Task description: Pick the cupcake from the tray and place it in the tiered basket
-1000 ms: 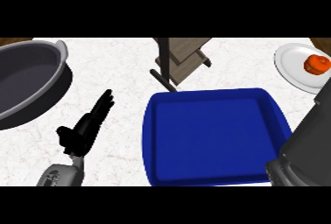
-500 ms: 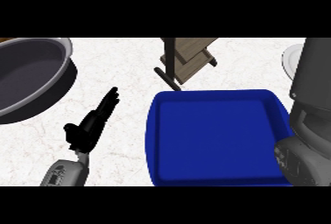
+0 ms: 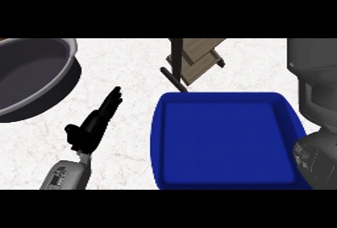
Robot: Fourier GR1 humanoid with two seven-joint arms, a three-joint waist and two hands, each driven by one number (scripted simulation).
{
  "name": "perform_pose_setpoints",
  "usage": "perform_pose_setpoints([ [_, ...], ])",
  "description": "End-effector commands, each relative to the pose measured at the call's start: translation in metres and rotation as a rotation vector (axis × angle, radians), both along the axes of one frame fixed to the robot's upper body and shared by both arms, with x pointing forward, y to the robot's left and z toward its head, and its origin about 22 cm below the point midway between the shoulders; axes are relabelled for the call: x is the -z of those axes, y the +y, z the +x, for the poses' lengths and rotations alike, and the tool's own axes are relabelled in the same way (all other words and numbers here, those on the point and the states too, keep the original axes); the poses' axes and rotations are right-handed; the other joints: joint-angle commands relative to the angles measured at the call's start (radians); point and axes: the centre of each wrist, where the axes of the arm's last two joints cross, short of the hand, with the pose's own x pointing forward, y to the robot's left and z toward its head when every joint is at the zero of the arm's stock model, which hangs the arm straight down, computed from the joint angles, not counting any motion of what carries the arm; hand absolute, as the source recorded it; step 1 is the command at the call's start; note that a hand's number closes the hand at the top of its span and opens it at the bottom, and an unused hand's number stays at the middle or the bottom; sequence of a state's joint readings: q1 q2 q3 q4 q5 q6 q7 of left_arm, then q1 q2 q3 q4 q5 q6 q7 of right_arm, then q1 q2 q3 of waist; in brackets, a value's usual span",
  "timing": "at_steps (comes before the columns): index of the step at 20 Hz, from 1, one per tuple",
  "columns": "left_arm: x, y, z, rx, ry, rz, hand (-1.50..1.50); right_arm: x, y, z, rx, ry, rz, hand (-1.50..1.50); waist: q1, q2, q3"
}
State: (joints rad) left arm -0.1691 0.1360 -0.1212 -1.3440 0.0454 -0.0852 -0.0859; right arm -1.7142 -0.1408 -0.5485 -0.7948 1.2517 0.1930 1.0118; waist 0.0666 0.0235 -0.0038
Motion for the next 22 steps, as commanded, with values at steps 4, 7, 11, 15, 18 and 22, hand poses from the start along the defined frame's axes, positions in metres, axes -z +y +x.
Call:
perform_pose_setpoints([
  [4,0.003,-0.004,-0.005,0.019,0.005,-0.001,0.0,0.019,0.01,0.024,0.014,0.018,0.129,1.5,0.002,-0.001,0.001],
  [7,0.002,0.004,-0.006,0.033,0.009,0.01,0.0,0.019,0.016,0.026,0.015,-0.009,0.191,1.5,0.018,0.004,0.001],
  [11,-0.008,-0.008,-0.001,0.034,0.005,-0.001,0.0,0.028,0.016,0.032,0.015,-0.001,0.31,1.5,0.022,0.005,0.001],
  [15,-0.01,-0.004,0.01,0.004,-0.016,-0.001,0.0,0.009,0.012,0.027,0.07,0.083,0.572,-1.5,0.01,0.004,0.0],
  [18,0.008,-0.003,-0.001,0.028,0.01,-0.014,0.0,0.025,0.015,0.033,0.066,0.04,0.649,-1.5,0.01,0.007,0.0],
  [22,0.003,0.017,-0.001,0.005,0.017,0.001,0.0,0.027,0.012,0.034,0.099,-0.076,0.655,-1.5,-0.008,-0.005,0.001],
])
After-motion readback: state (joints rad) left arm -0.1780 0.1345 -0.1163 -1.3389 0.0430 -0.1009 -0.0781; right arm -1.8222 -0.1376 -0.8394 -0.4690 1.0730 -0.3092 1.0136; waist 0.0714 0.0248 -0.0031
